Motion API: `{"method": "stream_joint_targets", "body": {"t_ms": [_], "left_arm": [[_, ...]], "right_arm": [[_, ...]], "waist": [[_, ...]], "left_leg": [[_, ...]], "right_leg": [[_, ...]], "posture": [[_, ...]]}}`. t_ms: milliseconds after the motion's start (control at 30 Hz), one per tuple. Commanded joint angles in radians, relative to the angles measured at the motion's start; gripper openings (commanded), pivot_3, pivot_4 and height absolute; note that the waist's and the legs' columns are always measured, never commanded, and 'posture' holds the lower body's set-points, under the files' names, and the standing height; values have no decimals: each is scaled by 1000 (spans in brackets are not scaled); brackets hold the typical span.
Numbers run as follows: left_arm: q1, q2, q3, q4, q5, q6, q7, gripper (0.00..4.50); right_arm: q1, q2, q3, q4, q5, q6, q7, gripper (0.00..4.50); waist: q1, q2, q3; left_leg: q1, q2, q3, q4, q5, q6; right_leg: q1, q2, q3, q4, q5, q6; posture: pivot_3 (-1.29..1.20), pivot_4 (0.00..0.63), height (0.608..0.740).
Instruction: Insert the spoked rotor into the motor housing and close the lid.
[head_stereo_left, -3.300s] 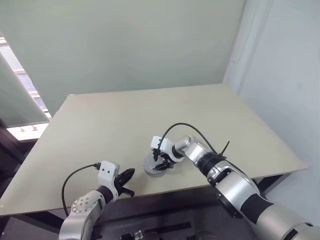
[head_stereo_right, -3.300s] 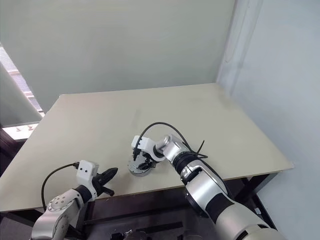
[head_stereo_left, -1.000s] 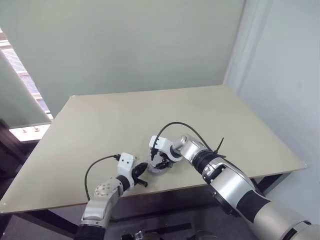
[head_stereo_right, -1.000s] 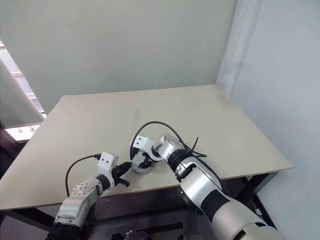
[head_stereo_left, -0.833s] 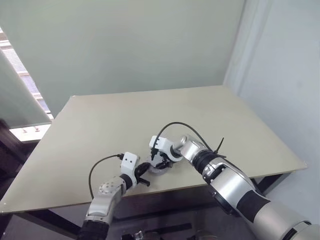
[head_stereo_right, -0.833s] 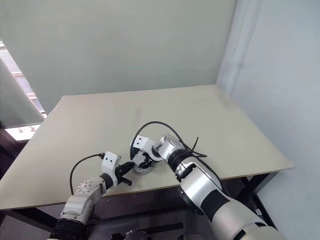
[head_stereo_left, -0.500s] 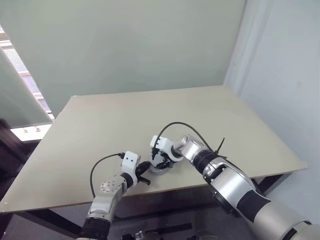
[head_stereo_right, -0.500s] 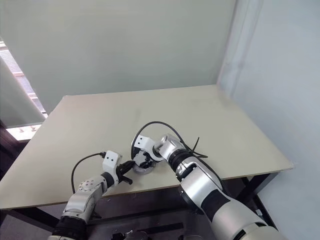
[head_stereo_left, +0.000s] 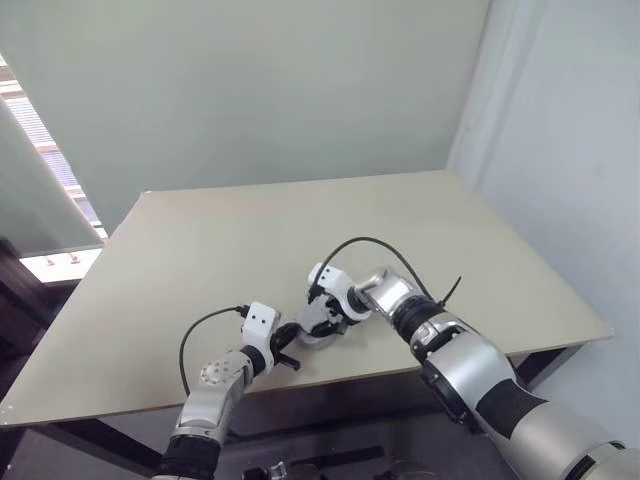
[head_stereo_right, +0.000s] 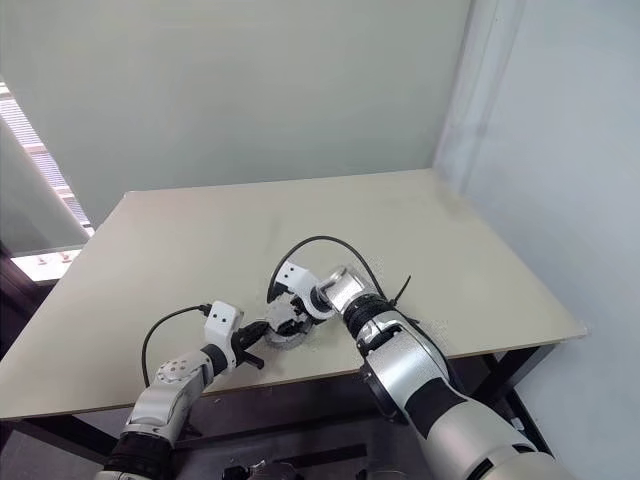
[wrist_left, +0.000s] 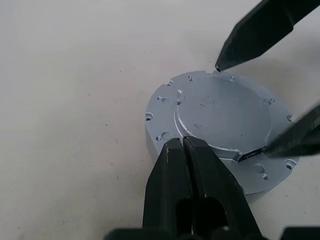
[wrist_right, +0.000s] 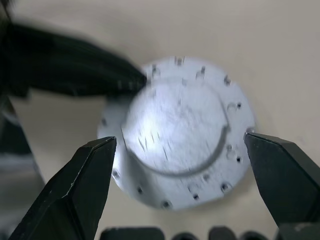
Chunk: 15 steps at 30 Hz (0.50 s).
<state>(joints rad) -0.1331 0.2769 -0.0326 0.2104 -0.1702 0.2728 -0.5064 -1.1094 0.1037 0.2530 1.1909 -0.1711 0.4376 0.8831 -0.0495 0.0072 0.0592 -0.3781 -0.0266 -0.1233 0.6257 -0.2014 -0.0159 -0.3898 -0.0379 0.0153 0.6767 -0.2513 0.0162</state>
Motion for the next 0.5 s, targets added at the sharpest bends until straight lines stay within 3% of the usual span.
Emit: {"method": "stream_joint_targets", "body": {"t_ms": [33, 267, 500], "left_arm": [[-13, -5, -24, -1, 10, 7, -16, 0], [-14, -6, -29, -4, 12, 12, -19, 0], [-16, -6, -30, -11, 13, 15, -23, 0]], "right_arm": [[-57, -14, -84, -56, 82, 39, 10, 4463], [-52, -83, -233, -45, 211, 183, -10, 4463], [1, -121, -415, -6, 351, 307, -120, 4463]], "waist": [[0, 0, 0], [0, 0, 0], [0, 0, 0]], "left_leg": [[0, 0, 0, 0, 0, 0], [-1, 0, 1, 0, 0, 0], [-1, 0, 1, 0, 0, 0]], "right_leg": [[0, 0, 0, 0, 0, 0], [0, 0, 0, -1, 0, 0], [1, 0, 0, -1, 0, 0]], "posture": [[0, 0, 740], [0, 0, 740], [0, 0, 740]]}}
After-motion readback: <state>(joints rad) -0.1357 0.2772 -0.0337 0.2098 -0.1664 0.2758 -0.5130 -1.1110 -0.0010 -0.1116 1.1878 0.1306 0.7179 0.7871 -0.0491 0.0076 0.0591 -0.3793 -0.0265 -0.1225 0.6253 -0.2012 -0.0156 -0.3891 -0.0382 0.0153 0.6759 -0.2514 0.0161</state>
